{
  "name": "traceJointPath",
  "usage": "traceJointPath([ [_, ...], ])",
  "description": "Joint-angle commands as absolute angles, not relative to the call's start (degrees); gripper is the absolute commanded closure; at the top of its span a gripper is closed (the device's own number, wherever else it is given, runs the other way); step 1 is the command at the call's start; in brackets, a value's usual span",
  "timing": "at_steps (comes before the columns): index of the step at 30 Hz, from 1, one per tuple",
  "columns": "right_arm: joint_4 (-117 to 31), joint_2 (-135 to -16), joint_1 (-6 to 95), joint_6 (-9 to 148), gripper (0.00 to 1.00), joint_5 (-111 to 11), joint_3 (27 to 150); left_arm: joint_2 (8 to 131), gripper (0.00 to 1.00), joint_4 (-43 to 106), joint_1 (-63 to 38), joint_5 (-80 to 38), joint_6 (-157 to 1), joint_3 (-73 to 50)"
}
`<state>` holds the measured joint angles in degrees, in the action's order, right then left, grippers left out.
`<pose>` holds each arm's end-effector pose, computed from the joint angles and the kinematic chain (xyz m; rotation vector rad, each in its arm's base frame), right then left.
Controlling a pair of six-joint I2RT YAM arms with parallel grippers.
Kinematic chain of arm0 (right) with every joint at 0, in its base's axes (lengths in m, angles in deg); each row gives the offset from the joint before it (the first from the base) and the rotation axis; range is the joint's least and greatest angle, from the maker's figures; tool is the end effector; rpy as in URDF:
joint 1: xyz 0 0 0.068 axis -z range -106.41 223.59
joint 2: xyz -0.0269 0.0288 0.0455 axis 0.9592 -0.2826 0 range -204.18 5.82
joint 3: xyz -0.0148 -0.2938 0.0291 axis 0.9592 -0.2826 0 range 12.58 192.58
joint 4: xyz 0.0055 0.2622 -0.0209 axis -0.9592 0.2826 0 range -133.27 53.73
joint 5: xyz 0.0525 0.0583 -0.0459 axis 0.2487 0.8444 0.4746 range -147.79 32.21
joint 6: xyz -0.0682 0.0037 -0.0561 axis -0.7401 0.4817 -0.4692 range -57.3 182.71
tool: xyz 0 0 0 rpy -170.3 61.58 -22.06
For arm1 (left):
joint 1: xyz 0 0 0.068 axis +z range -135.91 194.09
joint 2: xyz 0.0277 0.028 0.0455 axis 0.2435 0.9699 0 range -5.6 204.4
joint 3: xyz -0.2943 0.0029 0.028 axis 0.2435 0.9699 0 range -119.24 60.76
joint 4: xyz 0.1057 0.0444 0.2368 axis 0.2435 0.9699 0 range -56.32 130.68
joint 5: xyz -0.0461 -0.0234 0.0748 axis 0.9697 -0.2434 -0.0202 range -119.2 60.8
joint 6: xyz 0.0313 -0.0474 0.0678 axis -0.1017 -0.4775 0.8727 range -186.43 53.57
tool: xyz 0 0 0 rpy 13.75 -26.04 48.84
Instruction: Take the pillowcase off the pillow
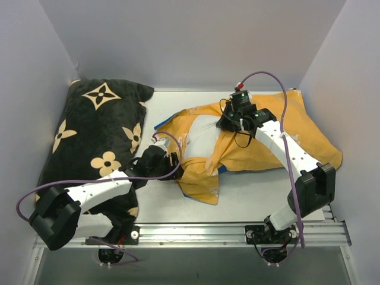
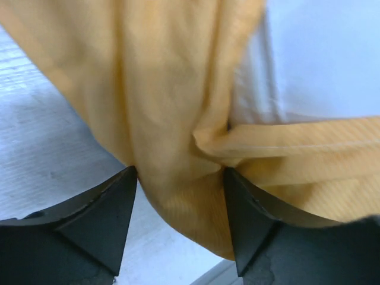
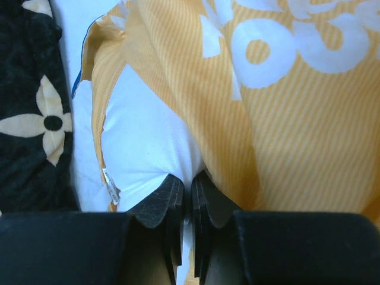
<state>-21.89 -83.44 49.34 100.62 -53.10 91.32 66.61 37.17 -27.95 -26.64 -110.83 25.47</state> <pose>0.3613 0.1698 0.3345 0.2134 2.2028 0.7120 0.2067 -0.1912 0.1881 -0.0248 2.4193 -0.8048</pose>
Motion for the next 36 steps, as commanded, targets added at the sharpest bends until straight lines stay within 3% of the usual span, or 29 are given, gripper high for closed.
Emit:
traceJointPath([
  [1,-30.26,-82.07,48.10,101.20,1.00,-55.95,91.33,62.89,0.29,36.46,-28.54,-21.03,-105.46,21.84],
  [4,-32.02,-82.69,47.22,101.38,1.00,-56.20,90.80,57.45,0.22,42.53,-28.62,-22.78,-103.87,19.11],
  [11,-32.73,-84.79,45.64,100.94,1.00,-57.35,92.91,48.28,0.20,51.78,-29.93,-27.17,-104.13,14.98],
  [15,-32.73,-85.32,44.85,101.02,1.00,-57.61,93.52,49.68,0.14,53.89,-32.66,-32.53,-104.31,12.78],
  [23,-32.11,-86.73,44.76,101.38,1.00,-57.61,95.28,58.82,0.15,48.45,-35.04,-41.33,-108.17,18.13],
  [27,-31.94,-87.08,44.67,101.38,1.00,-57.61,95.81,57.78,0.31,42.05,-35.13,-42.03,-110.46,25.14],
  [28,-32.02,-87.08,44.67,101.29,1.00,-57.61,95.81,57.25,0.46,41.07,-35.13,-42.12,-110.81,26.21],
  [30,-32.02,-86.91,44.76,101.29,1.00,-57.61,95.98,55.58,0.60,39.40,-35.13,-42.74,-111.34,28.32],
  [31,-31.94,-86.99,44.67,101.38,1.00,-57.61,96.07,55.23,0.77,39.22,-35.21,-43.00,-111.95,29.98],
  [34,-31.50,-87.17,44.67,101.29,1.00,-57.61,97.30,53.82,0.91,38.52,-35.13,-43.01,-112.57,31.93],
  [36,-31.15,-87.17,44.76,101.20,1.00,-57.61,97.74,50.85,0.90,36.07,-35.56,-40.47,-112.31,32.90],
])
